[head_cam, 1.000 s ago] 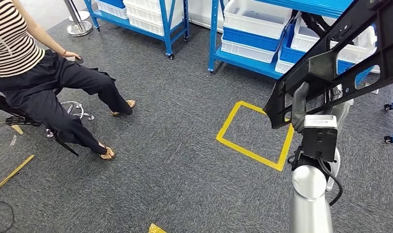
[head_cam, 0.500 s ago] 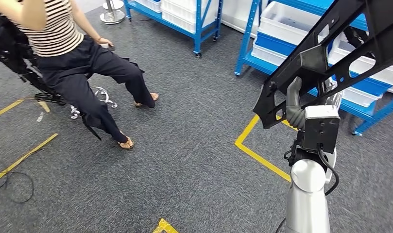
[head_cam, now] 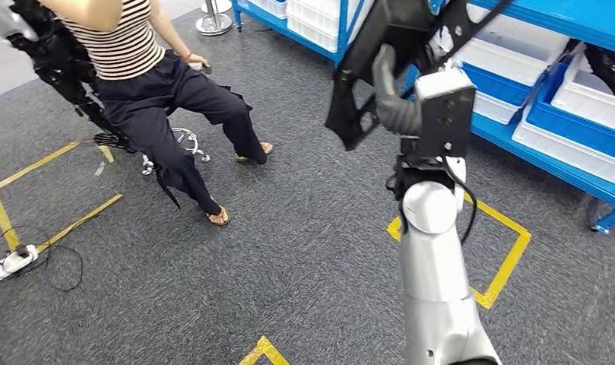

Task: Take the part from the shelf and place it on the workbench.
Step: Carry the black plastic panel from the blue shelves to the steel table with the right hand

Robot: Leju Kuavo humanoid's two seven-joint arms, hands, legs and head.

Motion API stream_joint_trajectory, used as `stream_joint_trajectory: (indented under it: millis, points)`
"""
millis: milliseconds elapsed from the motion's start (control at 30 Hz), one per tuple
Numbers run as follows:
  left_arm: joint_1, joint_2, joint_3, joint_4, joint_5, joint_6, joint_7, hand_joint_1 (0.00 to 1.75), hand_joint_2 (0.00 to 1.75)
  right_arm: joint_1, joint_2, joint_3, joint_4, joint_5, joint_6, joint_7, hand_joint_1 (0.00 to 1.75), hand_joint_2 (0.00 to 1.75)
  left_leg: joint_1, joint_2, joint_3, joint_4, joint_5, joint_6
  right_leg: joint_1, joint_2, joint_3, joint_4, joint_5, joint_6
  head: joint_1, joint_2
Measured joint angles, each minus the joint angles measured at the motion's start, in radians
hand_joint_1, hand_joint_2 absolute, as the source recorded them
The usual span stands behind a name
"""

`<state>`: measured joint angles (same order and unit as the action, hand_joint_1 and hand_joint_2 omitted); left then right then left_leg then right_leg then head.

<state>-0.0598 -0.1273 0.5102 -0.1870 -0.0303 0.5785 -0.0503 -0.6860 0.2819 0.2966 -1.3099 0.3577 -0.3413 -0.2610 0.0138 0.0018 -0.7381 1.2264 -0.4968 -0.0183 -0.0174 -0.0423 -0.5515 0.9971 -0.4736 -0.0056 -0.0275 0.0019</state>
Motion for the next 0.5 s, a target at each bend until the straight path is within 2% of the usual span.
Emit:
stream_joint_trajectory:
  millis: [67, 100, 133, 167, 233, 300, 367, 400, 433, 467, 500]
  points:
    - [-0.002, -0.001, 0.01, 0.0, 0.007, 0.013, 0.0, 0.0, 1.75, -0.054, 0.023, 0.022, 0.045, -0.017, -0.003, 0.007, 1.75, 1.75, -0.003, 0.036, 0.073, -0.144, 0.063, 0.003, 0.005, -0.015, 0.002, 0.001, -0.005, 0.003, 0.0, 0.0]
    - [-0.005, -0.003, 0.017, 0.0, 0.012, 0.024, 0.001, 0.0, 1.75, -0.085, 0.034, 0.034, 0.073, -0.032, -0.007, 0.011, 1.75, 1.75, -0.006, 0.048, 0.097, -0.193, 0.08, 0.008, 0.01, -0.02, 0.003, 0.002, -0.008, 0.006, 0.002, 0.0]
    - [-0.007, -0.005, 0.024, 0.0, 0.018, 0.037, 0.002, 0.0, 1.75, -0.117, 0.044, 0.048, 0.106, -0.056, -0.013, 0.015, 1.75, 1.75, -0.009, 0.056, 0.107, -0.217, 0.085, 0.012, 0.015, -0.025, 0.003, 0.002, -0.01, 0.009, 0.004, 0.0]
    - [-0.009, -0.008, 0.032, 0.0, 0.025, 0.054, 0.004, 0.0, 1.75, -0.15, 0.052, 0.065, 0.142, -0.091, -0.024, 0.017, 1.75, 1.75, -0.012, 0.05, 0.106, -0.219, 0.083, 0.017, 0.019, -0.031, 0.003, 0.002, -0.011, 0.012, 0.006, 0.0]
    - [-0.01, -0.012, 0.054, 0.0, 0.021, 0.089, 0.015, 0.0, 1.75, -0.221, 0.061, 0.119, 0.224, -0.203, -0.051, 0.019, 1.75, 1.75, -0.013, 0.03, 0.103, -0.223, 0.087, 0.029, 0.017, -0.038, 0.002, 0.006, -0.018, 0.019, 0.008, 0.0]
    - [-0.009, -0.021, 0.101, -0.011, -0.058, 0.113, 0.057, 0.0, 1.75, -0.294, 0.062, 0.197, 0.301, -0.362, -0.074, 0.014, 1.75, 1.75, -0.01, 0.012, 0.104, -0.227, 0.092, 0.041, 0.013, -0.014, -0.024, 0.061, -0.051, 0.019, 0.01, 0.0]
    - [-0.013, -0.051, 0.208, -0.051, -0.275, 0.121, 0.132, 0.0, 1.75, -0.361, 0.06, 0.301, 0.366, -0.561, -0.093, 0.002, 1.75, 1.75, -0.008, -0.006, 0.104, -0.227, 0.094, 0.049, 0.011, 0.022, -0.088, 0.196, -0.107, 0.011, 0.013, 0.0]
    - [-0.019, -0.074, 0.294, -0.078, -0.45, 0.123, 0.173, 0.0, 1.75, -0.387, 0.06, 0.362, 0.393, -0.674, -0.098, -0.007, 1.75, 1.75, -0.008, -0.018, 0.104, -0.227, 0.094, 0.051, 0.011, 0.031, -0.123, 0.267, -0.129, 0.011, 0.014, 0.0]
    - [-0.028, -0.098, 0.391, -0.103, -0.648, 0.123, 0.212, 0.0, 1.75, -0.408, 0.059, 0.423, 0.412, -0.786, -0.096, -0.015, 1.75, 1.75, -0.008, -0.031, 0.104, -0.227, 0.094, 0.052, 0.011, 0.036, -0.148, 0.313, -0.137, 0.014, 0.014, 0.0]
    - [-0.036, -0.12, 0.49, -0.124, -0.85, 0.123, 0.254, 0.0, 1.75, -0.424, 0.06, 0.481, 0.423, -0.9, -0.085, -0.023, 1.75, 1.75, -0.008, -0.044, 0.106, -0.227, 0.094, 0.052, 0.011, 0.039, -0.156, 0.321, -0.13, 0.02, 0.015, 0.0]
    - [-0.043, -0.139, 0.58, -0.144, -1.032, 0.123, 0.302, 0.0, 1.75, -0.438, 0.06, 0.535, 0.429, -1.018, -0.066, -0.032, 1.75, 1.75, -0.007, -0.057, 0.108, -0.226, 0.094, 0.051, 0.01, 0.042, -0.143, 0.283, -0.107, 0.027, 0.016, 0.0]
